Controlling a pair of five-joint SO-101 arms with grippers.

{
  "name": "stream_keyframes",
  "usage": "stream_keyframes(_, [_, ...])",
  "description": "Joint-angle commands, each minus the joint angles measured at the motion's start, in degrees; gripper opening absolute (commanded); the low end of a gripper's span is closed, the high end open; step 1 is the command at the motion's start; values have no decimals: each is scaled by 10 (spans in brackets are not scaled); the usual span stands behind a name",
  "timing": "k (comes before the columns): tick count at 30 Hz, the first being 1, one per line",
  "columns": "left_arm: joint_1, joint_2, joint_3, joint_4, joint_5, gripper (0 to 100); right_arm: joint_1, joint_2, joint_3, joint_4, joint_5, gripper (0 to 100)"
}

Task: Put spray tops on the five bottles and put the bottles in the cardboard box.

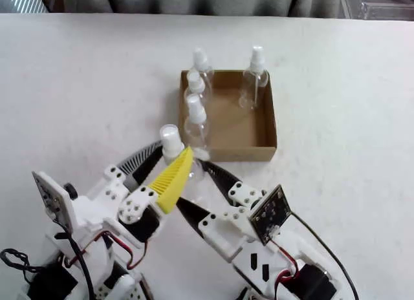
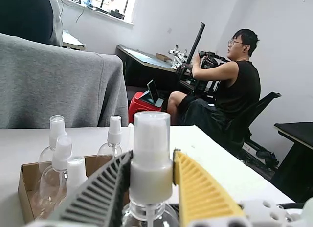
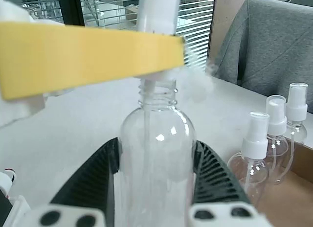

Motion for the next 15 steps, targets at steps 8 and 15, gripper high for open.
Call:
stream_keyframes(8, [8, 4, 43, -80, -2, 21, 38, -6, -10, -3, 5, 16])
stream_keyframes(15, [25, 3, 45, -75, -2, 80, 58, -5, -8, -3, 5, 16])
